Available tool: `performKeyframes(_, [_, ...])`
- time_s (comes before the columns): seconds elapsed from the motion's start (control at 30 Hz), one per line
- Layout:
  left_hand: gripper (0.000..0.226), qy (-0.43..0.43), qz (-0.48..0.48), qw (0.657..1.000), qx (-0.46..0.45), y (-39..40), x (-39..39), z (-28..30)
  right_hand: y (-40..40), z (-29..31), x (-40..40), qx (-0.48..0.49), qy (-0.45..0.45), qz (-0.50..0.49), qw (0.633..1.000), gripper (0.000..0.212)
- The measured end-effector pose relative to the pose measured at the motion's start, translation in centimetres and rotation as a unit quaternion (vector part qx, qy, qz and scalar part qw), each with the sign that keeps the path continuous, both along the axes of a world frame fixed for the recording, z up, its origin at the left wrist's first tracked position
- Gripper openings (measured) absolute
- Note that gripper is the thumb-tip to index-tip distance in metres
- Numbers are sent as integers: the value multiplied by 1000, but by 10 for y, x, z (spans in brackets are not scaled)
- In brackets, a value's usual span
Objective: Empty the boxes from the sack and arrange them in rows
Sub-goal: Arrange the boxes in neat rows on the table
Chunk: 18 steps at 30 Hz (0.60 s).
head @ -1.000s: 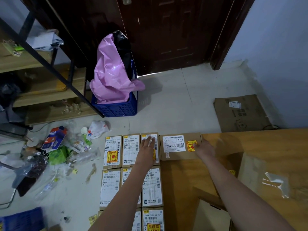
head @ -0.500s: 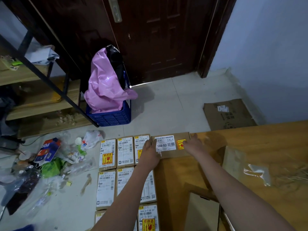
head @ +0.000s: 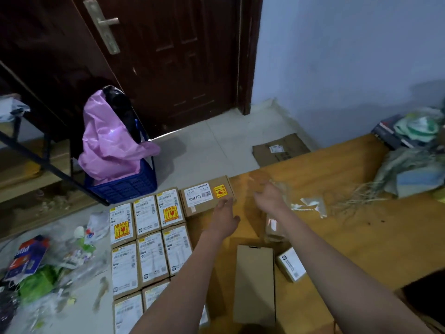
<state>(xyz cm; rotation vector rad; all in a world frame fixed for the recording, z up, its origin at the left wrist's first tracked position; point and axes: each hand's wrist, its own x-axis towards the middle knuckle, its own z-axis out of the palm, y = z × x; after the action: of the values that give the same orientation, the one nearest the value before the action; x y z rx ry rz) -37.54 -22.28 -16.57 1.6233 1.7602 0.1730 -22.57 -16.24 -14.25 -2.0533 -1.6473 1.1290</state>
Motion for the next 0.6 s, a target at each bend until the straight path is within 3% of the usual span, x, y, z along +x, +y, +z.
performKeyframes(0.07, [67,-13,-7,1000,-10,-9,15,2,-15,4,20,36,3,-49,998,29])
performKeyframes(0.17, [65,-31,-18,999,-38,-25,31,3,-38,5,51,40,0,-110,993,32])
performKeyframes(0.4, [63,-7,-10,996,-87,-58,61,-10,-88,-14,108,-47,-5,-178,983,38])
performKeyframes(0.6, [57,-104,56,987,-111,-53,87,-6,-99,-21,119,-139,66,-172,973,59])
